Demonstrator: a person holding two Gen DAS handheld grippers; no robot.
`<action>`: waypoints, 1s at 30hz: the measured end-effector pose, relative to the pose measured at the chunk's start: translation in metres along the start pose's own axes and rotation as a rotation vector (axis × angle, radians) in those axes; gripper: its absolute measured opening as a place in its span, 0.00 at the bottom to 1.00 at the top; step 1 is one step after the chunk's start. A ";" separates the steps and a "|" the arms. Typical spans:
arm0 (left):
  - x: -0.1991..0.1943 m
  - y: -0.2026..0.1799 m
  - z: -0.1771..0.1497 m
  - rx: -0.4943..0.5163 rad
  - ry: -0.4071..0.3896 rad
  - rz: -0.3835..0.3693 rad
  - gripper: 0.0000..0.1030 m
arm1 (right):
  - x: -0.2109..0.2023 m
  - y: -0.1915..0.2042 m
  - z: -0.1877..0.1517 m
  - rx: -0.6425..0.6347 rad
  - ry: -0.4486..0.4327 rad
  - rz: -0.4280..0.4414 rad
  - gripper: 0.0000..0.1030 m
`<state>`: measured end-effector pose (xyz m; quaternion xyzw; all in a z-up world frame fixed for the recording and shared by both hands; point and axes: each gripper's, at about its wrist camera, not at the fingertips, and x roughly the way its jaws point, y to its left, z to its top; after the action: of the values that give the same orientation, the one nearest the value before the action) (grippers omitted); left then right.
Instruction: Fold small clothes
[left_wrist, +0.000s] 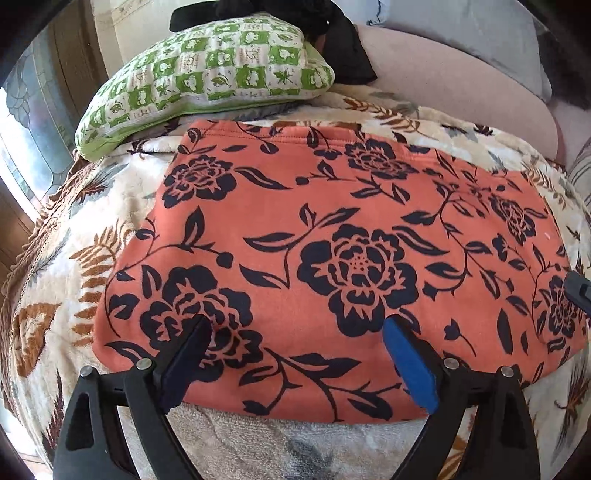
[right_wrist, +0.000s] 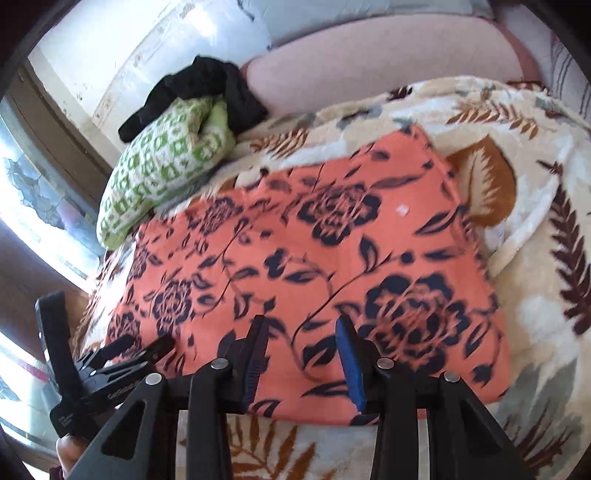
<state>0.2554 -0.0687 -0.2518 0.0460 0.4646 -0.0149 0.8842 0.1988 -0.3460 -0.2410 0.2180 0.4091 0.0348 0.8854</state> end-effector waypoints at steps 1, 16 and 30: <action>-0.001 0.000 0.002 0.002 -0.011 -0.002 0.92 | -0.003 -0.011 0.008 0.032 -0.024 -0.002 0.41; 0.012 -0.013 0.010 0.055 0.021 -0.005 0.92 | 0.050 -0.073 0.072 0.288 -0.042 0.062 0.36; 0.008 -0.005 0.008 0.031 0.014 0.025 0.92 | 0.014 -0.069 0.075 0.271 -0.114 0.074 0.39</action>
<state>0.2664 -0.0742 -0.2543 0.0654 0.4700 -0.0108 0.8802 0.2552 -0.4313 -0.2366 0.3520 0.3507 -0.0006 0.8678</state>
